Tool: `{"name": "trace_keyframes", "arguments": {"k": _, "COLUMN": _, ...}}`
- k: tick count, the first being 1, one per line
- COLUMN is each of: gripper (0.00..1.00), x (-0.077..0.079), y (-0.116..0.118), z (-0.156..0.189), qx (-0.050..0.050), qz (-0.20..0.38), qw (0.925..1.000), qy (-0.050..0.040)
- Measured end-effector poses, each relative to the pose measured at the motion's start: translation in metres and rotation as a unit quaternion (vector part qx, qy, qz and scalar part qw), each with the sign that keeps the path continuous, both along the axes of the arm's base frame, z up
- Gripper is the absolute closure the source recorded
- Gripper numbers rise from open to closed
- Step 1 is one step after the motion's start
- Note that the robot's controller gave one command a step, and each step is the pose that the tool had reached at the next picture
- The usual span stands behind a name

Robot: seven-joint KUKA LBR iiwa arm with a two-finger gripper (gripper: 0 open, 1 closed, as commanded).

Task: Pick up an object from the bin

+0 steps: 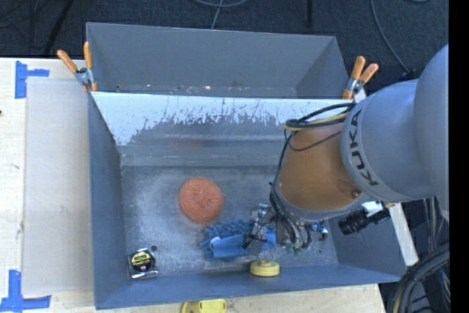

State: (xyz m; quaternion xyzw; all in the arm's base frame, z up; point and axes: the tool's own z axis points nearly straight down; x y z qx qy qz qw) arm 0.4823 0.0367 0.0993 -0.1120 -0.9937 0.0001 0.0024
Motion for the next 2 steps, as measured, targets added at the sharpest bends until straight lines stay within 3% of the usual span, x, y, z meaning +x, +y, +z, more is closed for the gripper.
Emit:
{"name": "trace_keyframes", "arguments": {"k": 1, "gripper": 1.0, "x": 0.0, "y": 0.002, "z": 0.009, "qx": 0.0, "qz": 0.003, "qw": 1.0, "qy": -0.0023}}
{"name": "trace_keyframes", "arguments": {"k": 2, "gripper": 1.0, "x": -0.006, "y": -0.034, "z": 0.054, "qx": 0.0, "qz": 0.013, "qw": 0.9999, "qy": 0.0027}}
